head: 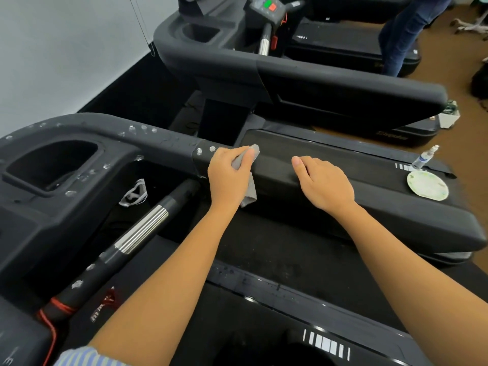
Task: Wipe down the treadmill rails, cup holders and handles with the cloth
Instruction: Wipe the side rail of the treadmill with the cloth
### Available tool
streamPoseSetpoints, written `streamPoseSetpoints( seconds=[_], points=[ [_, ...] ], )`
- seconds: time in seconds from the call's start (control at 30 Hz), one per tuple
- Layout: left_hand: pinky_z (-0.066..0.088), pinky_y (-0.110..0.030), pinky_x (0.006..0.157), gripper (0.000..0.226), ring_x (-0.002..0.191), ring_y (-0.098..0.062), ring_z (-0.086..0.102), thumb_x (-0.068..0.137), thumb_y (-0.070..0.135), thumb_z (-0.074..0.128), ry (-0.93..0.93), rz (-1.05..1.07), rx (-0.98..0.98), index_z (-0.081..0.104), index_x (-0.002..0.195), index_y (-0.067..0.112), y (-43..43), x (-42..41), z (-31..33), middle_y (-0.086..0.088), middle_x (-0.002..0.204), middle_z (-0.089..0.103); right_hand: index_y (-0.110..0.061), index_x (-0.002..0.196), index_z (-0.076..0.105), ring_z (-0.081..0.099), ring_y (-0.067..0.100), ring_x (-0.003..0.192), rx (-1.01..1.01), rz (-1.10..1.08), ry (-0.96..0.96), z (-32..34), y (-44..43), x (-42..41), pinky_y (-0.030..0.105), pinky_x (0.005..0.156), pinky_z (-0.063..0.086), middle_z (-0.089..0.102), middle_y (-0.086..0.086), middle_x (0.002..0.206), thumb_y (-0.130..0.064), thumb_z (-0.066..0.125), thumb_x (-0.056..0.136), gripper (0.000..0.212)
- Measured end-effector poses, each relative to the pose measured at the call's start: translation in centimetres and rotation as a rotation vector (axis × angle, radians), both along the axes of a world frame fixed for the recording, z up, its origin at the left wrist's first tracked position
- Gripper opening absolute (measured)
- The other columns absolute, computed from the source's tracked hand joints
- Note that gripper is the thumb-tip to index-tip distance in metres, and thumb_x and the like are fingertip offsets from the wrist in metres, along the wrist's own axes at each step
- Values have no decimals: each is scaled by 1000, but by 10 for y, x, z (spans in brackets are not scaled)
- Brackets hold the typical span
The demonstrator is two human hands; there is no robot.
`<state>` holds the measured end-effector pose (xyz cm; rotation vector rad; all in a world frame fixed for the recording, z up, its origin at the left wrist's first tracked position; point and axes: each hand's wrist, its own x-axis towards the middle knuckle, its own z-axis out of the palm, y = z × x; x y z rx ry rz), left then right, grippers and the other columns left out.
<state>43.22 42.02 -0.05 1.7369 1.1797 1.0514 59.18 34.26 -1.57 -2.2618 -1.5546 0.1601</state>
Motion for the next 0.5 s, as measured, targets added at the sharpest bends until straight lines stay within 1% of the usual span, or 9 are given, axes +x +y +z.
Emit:
streamPoseSetpoints(
  seconds=[0.07,0.13,0.17,0.2,0.27,0.3,0.37,0.43,0.5],
  points=[
    [42,-6,76,4,87,13,52,88,33,59,-119,24,-144,63,87,35,-14,-6,7,16,93,59,-18,123,55,53,20,111,81,-6,107,1,0,-2,32,89,39,61,0,118,-43,25,99,45],
    [42,-9,73,3,88,9,54,88,31,59,-230,56,-249,62,89,31,-25,-10,8,15,93,59,-20,127,52,45,12,122,203,10,267,8,-1,-14,25,97,33,55,-5,128,-40,32,99,40],
    [43,-12,74,4,88,3,55,88,30,59,-278,73,-293,61,90,27,-29,-12,8,13,93,59,-21,128,51,44,8,122,254,37,365,13,-1,-25,21,97,32,54,-7,130,-38,36,99,37],
    [43,-15,74,7,89,-2,56,88,30,59,-315,87,-332,60,91,24,-33,-13,7,10,93,59,-21,129,50,45,3,120,286,75,469,19,0,-38,18,96,33,53,-9,129,-36,38,98,36],
    [49,-23,76,16,91,-14,59,88,32,60,-366,107,-389,57,93,17,-39,-15,7,1,93,60,-23,129,49,51,-3,111,293,172,690,30,0,-67,12,87,40,55,-11,123,-35,40,98,34],
    [52,-29,78,20,91,-19,61,88,32,60,-387,114,-407,57,94,14,-41,-17,8,-4,94,61,-25,130,46,54,-2,106,269,213,804,34,1,-80,10,82,45,56,-11,120,-37,40,97,35],
    [55,-34,78,22,89,-23,63,89,31,58,-416,122,-426,57,94,10,-42,-24,12,-10,94,63,-30,133,40,60,6,102,207,250,1012,35,5,-100,15,76,51,55,-8,119,-42,41,94,40],
    [56,-33,75,19,86,-20,65,91,30,56,-400,119,-426,60,90,11,-41,-34,12,-7,89,65,-33,135,38,64,11,98,176,255,1106,33,9,-111,21,74,54,58,-4,118,-44,45,93,44],
    [55,-31,73,21,83,-16,65,93,30,51,-359,107,-423,63,83,16,-37,-48,8,-3,84,66,-32,136,39,64,12,95,160,251,1101,27,14,-118,21,71,53,60,-2,117,-41,47,94,44]
  ],
)
